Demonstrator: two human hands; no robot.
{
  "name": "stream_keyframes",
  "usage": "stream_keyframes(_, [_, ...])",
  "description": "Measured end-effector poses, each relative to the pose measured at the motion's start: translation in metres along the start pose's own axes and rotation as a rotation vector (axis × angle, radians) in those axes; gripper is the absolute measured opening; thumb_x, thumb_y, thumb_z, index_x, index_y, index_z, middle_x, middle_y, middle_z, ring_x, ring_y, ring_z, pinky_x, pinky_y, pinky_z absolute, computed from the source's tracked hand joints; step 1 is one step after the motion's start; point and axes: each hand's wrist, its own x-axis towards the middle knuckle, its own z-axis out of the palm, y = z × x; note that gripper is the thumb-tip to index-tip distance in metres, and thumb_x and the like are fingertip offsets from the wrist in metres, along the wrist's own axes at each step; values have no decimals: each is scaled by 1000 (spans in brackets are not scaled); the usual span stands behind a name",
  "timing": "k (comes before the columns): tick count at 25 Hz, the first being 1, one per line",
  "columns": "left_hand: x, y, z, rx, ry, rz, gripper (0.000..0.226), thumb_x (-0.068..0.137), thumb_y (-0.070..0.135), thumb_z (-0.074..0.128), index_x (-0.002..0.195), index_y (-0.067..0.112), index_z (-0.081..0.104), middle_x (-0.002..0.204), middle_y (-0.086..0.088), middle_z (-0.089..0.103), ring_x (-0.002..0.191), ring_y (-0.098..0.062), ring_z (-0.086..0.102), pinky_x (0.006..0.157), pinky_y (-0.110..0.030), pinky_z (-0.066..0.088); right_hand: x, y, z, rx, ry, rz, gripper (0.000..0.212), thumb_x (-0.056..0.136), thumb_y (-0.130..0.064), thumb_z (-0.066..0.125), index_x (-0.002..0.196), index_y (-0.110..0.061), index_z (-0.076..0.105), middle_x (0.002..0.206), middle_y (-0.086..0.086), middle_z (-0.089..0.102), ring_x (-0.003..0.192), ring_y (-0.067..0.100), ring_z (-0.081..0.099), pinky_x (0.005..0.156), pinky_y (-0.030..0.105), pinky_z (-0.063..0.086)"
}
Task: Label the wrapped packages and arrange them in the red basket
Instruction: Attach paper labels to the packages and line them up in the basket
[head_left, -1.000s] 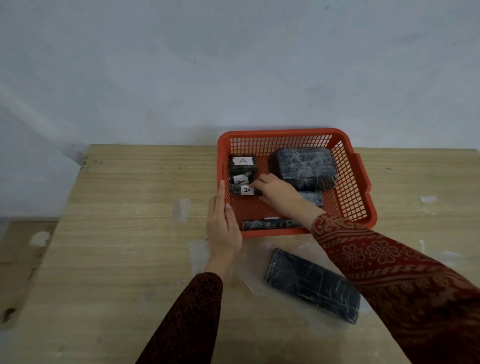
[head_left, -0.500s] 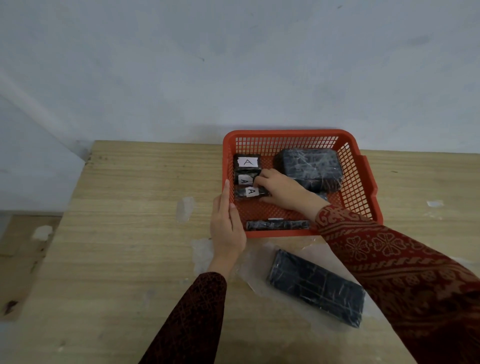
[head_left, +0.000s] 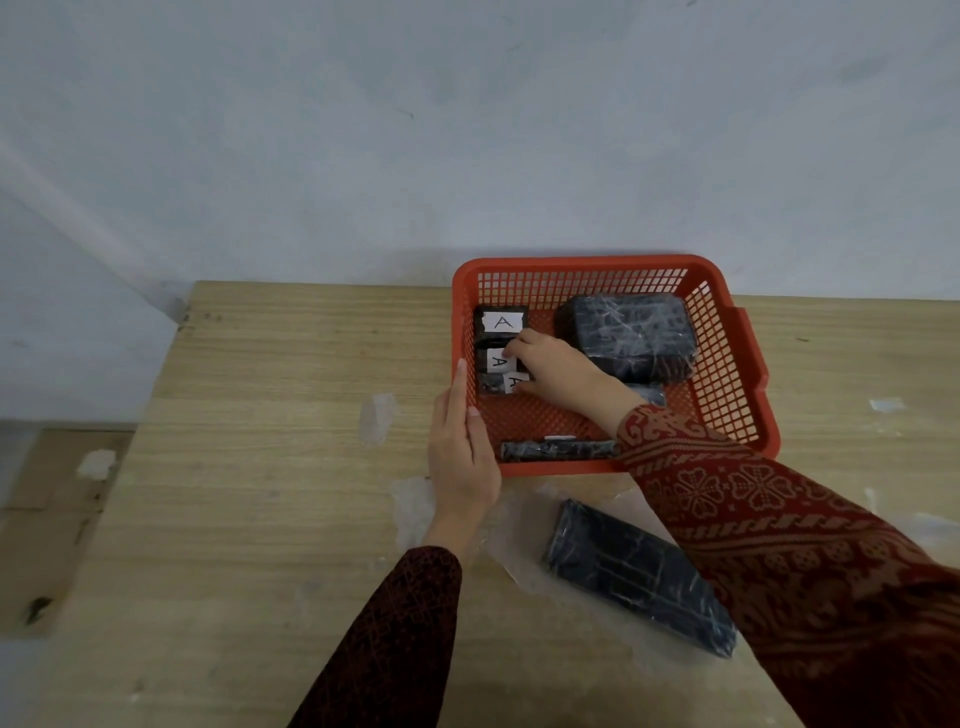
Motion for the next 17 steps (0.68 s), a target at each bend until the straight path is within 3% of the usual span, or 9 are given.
stream_keyframes(7, [0,0,0,5,-5,-10,49,100,16,29,148,17,30,116,2,51,99,7,48,83,-7,40,-15,-7,-4,41,38,27,50,82,-16,70,128,-9,50,129,11,48,118,30,48,90,46,51])
stream_keyframes(11, [0,0,1,-21,-1,-21,49,99,16,29,148,19,30,117,1,52,99,6,48,83,-9,42,-60,21,-6,53,157,74,32,80,-23,70,108,-15,57,108,6,59,102,28,59,79,45,54])
stream_keyframes(13, [0,0,1,-30,0,-22,49,99,17,29,148,19,31,116,-2,53,99,5,49,85,-11,42,-86,47,-7,7,119,165,32,78,-26,72,105,-18,56,106,4,60,100,26,60,79,41,54])
stream_keyframes(17, [-2,2,0,-26,-8,-24,49,99,16,28,148,19,30,115,-3,54,94,7,47,81,-6,39,-109,79,-8,-150,-62,305,57,74,-22,76,122,-21,45,120,6,52,115,27,50,87,41,52])
